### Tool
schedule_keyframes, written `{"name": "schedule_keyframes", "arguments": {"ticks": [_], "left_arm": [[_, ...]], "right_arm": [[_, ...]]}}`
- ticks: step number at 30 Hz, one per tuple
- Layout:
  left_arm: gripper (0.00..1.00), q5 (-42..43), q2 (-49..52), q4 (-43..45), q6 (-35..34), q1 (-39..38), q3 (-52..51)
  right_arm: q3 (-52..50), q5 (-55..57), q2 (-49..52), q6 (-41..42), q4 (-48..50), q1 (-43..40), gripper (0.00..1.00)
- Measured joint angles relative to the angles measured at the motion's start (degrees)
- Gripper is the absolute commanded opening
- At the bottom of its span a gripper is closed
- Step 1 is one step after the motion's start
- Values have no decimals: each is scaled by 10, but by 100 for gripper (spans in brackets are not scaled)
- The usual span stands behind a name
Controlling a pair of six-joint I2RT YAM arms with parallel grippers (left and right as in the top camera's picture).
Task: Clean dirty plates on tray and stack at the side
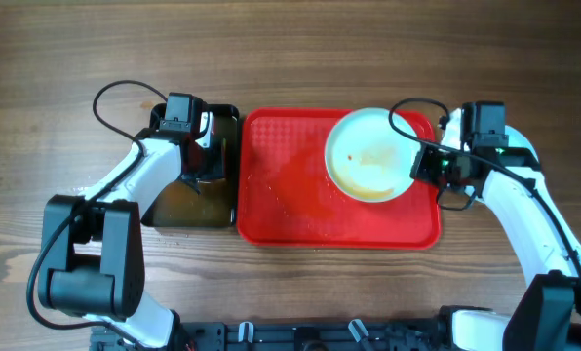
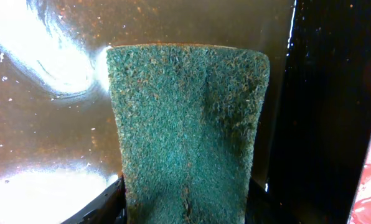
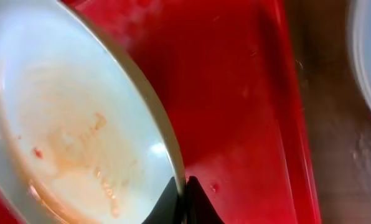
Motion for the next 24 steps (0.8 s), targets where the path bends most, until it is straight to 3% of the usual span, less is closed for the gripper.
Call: {"name": "schedule_keyframes", "arguments": {"ticks": [10, 16, 24], "left_arm": [[48, 0, 0, 0, 0, 0, 0], [48, 0, 0, 0, 0, 0, 0], [48, 0, 0, 1, 0, 0, 0]], "right_arm": [[2, 90, 0, 17, -63, 16, 4], [2, 52, 0, -12, -51, 20, 4], [2, 39, 0, 25, -30, 28, 4]]}}
